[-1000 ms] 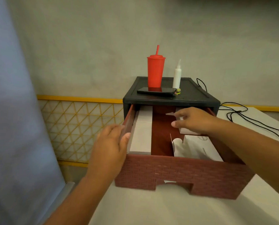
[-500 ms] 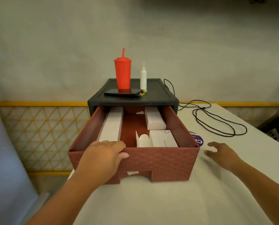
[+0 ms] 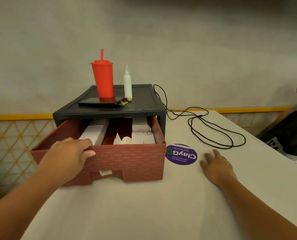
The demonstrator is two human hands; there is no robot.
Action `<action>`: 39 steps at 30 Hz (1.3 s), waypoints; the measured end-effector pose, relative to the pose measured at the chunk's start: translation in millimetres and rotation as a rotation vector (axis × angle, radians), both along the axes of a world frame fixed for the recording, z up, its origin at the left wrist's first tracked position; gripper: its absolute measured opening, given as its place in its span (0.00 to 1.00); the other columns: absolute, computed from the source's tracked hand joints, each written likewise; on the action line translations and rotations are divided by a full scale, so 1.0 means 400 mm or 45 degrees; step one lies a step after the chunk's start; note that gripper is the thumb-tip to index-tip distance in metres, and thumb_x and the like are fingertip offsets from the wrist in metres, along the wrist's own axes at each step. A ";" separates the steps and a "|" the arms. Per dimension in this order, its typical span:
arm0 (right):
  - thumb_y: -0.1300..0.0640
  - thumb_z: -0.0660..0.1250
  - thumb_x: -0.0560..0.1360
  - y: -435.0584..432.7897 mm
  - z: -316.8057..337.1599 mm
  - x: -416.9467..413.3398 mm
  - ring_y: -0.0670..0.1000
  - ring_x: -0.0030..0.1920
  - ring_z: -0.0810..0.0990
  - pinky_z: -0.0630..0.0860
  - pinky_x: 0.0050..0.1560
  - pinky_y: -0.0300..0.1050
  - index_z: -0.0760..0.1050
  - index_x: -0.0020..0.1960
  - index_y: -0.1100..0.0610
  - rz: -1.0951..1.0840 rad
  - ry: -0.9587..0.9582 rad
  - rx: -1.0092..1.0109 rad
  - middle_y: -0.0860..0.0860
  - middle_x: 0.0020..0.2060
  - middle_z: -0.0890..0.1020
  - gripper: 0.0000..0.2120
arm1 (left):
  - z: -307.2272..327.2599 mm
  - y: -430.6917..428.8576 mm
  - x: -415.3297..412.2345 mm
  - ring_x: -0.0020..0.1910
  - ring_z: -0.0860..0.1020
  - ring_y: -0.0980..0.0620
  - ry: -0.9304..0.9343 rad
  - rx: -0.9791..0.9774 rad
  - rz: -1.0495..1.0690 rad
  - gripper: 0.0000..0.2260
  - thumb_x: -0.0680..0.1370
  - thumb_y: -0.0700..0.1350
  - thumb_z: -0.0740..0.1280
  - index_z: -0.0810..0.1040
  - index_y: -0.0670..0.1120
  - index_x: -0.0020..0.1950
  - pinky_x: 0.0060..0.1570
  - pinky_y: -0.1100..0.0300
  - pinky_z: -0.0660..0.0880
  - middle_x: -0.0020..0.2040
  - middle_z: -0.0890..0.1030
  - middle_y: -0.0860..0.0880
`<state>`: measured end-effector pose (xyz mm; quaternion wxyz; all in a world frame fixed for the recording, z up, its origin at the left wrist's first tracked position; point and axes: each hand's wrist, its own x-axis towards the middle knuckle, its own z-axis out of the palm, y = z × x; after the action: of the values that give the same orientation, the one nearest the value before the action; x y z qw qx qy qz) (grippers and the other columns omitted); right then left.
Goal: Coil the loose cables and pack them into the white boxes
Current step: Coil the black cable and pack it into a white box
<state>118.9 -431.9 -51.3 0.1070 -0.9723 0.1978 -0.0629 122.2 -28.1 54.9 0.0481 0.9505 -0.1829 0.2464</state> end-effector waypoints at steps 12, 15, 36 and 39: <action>0.42 0.49 0.79 -0.061 -0.004 0.108 0.56 0.73 0.58 0.59 0.69 0.53 0.51 0.76 0.53 -0.016 0.014 -0.009 0.51 0.75 0.58 0.29 | 0.017 -0.070 0.145 0.48 0.72 0.51 0.047 0.120 0.346 0.11 0.80 0.53 0.57 0.73 0.50 0.56 0.46 0.58 0.70 0.48 0.76 0.51; 0.43 0.51 0.78 -0.058 -0.006 0.102 0.59 0.70 0.61 0.62 0.66 0.54 0.58 0.73 0.53 -0.017 -0.024 -0.050 0.52 0.70 0.64 0.26 | 0.011 -0.089 0.153 0.55 0.72 0.50 -0.014 0.251 0.460 0.15 0.80 0.53 0.56 0.70 0.51 0.64 0.52 0.57 0.71 0.57 0.75 0.51; 0.60 0.54 0.65 0.146 -0.042 -0.274 0.40 0.41 0.66 0.62 0.42 0.34 0.69 0.36 0.48 0.798 -0.282 0.342 0.37 0.36 0.68 0.08 | -0.306 -0.299 -0.175 0.73 0.56 0.53 0.274 -0.117 -0.543 0.28 0.72 0.62 0.54 0.61 0.58 0.72 0.65 0.57 0.62 0.73 0.63 0.54; 0.63 0.54 0.64 0.179 -0.025 -0.325 0.42 0.40 0.68 0.63 0.44 0.31 0.68 0.32 0.49 0.863 -0.223 0.558 0.41 0.34 0.70 0.10 | -0.298 -0.307 -0.202 0.75 0.45 0.60 0.551 -0.075 -0.530 0.41 0.65 0.76 0.37 0.59 0.61 0.73 0.67 0.68 0.42 0.76 0.53 0.61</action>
<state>-11.2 -360.3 -61.3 0.3426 -0.9276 -0.1347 -0.0630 41.5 -150.8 -64.3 0.1630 0.9212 -0.3521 0.0283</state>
